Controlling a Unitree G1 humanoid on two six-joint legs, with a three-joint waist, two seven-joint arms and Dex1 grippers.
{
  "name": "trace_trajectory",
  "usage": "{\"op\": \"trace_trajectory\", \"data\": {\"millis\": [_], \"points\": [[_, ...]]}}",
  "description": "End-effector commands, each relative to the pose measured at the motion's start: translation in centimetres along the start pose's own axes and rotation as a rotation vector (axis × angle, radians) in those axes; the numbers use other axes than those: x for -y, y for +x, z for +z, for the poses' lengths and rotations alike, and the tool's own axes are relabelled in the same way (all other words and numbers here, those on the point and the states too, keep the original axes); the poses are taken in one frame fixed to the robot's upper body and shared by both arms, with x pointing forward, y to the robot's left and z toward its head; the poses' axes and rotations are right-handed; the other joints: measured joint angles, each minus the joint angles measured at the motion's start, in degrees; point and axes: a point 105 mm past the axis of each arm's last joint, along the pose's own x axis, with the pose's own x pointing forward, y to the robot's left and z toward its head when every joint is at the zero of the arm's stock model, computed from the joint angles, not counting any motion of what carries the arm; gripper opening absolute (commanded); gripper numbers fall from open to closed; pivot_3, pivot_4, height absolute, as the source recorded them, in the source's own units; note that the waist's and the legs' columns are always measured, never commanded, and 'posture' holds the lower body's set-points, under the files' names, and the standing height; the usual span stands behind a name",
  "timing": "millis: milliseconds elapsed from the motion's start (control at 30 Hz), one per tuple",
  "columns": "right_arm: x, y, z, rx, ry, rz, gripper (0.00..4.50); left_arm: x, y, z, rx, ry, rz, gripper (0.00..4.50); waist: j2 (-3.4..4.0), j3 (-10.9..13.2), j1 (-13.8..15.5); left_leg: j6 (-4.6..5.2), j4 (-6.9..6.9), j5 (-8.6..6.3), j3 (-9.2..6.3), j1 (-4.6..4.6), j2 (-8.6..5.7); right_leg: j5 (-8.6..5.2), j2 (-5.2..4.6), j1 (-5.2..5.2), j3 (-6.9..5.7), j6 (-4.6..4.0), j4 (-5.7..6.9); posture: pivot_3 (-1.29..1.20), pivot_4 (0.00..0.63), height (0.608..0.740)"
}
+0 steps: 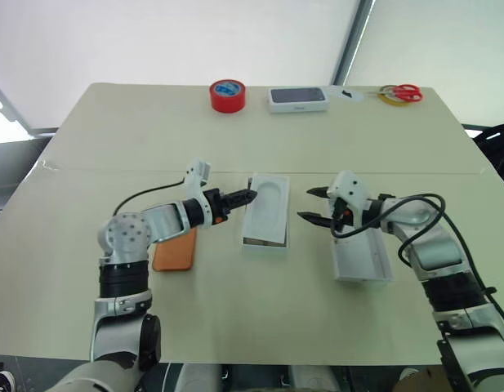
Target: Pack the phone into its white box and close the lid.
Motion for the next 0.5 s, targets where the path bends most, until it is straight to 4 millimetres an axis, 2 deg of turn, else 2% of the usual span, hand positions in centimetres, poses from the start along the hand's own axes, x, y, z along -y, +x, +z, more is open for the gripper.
{"op": "trace_trajectory", "data": {"millis": [33,133,167,233,333,400,500], "points": [[0.6,0.7,3.1,0.099,-0.054,-0.019,1.67,1.1,-1.8,1.7,0.098,0.18,-0.017,3.01,0.0,0.0,-0.16,0.0,-0.01,0.0,0.0,0.0,0.0,0.0,0.0,-0.01,0.0,0.0,0.0,0.0,0.15,0.738],[-0.1,2.4,4.3,0.136,-0.079,-0.011,0.09,0.2,-4.0,1.7,0.125,0.445,0.035,3.01,0.02,0.0,-0.49,-0.04,-0.06,0.02,0.01,0.01,0.01,0.0,0.01,-0.04,0.0,0.0,-0.01,0.0,0.15,0.738],[-0.3,2.9,4.4,0.139,-0.086,-0.006,0.04,-0.3,-4.5,1.4,0.107,0.512,0.057,3.01,0.05,0.0,-0.33,-0.07,-0.13,0.03,0.07,0.02,0.02,0.0,0.04,-0.06,0.04,0.0,-0.02,0.0,0.15,0.738],[-0.7,3.8,4.6,0.136,-0.109,-0.003,0.04,-0.6,-5.5,2.4,0.203,0.667,0.072,3.01,0.05,0.01,0.03,-0.07,-0.14,0.03,0.08,0.02,0.02,0.0,0.03,-0.06,0.03,-0.01,-0.05,0.0,0.15,0.738],[-1.4,5.0,4.6,0.109,-0.16,0.013,0.04,-1.7,-7.4,3.0,0.252,0.765,0.114,3.01,0.02,0.03,0.31,-0.06,-0.1,0.02,0.08,-0.01,-0.01,0.0,-0.08,-0.05,0.02,-0.03,-0.06,0.0,0.15,0.738],[-2.2,6.0,3.8,0.042,-0.28,0.051,0.04,-2.5,-9.0,2.9,0.262,0.804,0.12,3.01,0.03,0.02,-0.06,-0.03,-0.1,0.01,0.08,-0.01,-0.03,0.0,-0.13,-0.05,0.02,-0.03,-0.06,0.0,0.15,0.738],[-3.4,6.4,3.1,-0.008,-0.375,0.143,0.04,-3.6,-10.0,2.7,0.25,0.807,0.163,3.01,0.03,0.02,-0.14,-0.02,-0.19,0.0,0.09,-0.01,-0.01,0.0,-0.13,-0.14,0.03,-0.04,-0.06,0.0,0.15,0.738]]}}
